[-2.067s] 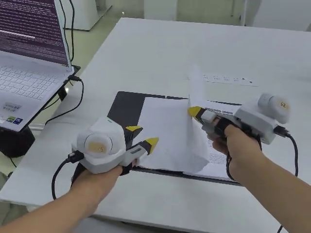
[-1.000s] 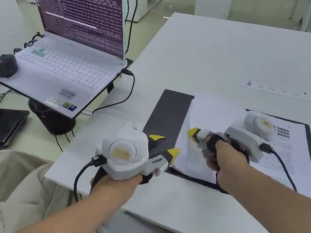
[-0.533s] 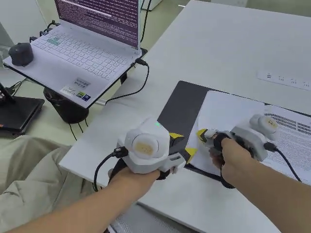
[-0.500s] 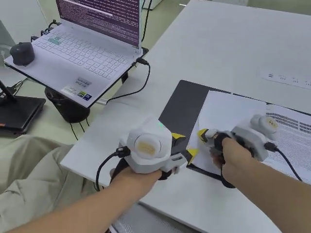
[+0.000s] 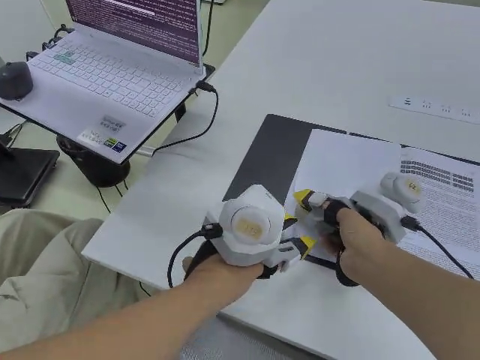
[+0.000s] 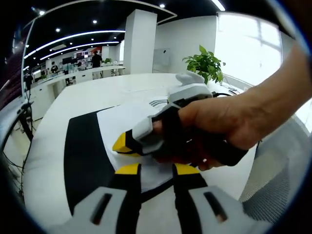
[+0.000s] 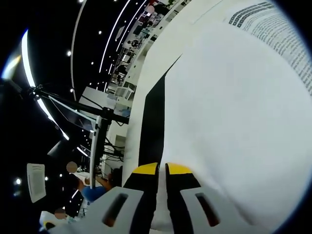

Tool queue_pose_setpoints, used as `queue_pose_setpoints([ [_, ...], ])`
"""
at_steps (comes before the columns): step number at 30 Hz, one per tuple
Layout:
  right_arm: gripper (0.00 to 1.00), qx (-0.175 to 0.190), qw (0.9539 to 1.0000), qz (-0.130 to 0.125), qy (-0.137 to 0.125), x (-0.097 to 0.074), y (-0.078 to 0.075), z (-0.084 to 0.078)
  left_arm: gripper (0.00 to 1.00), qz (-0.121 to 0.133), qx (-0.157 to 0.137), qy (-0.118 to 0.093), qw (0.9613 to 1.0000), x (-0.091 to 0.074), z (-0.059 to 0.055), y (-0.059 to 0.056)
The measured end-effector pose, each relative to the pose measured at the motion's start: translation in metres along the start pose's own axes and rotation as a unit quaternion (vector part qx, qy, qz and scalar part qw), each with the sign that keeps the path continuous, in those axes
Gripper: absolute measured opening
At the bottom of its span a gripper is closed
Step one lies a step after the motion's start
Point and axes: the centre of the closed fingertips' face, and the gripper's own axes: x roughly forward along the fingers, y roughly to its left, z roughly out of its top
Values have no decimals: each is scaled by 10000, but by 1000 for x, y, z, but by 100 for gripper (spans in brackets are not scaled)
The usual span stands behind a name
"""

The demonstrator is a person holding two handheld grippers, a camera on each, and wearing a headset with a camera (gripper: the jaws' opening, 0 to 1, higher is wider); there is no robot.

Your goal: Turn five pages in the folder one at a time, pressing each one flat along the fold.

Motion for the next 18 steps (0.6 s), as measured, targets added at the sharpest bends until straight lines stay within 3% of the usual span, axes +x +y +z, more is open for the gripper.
queue_pose_setpoints([
  [4, 2, 76, 9999, 81, -5, -7, -3, 5, 24, 15, 23, 49, 10000, 7, -1, -3],
  [8, 0, 65, 9998, 124, -148, -21, -5, 18, 25, 238, -112, 234, 9994, 15, -13, 6],
  [15, 0, -67, 9985, 11, -544, -48, -24, 55, 23, 649, -196, 449, 9967, 23, -29, 19],
  [18, 0, -222, 9973, -89, -692, -57, -34, 68, 23, 804, -229, 449, 9955, 24, -34, 21],
])
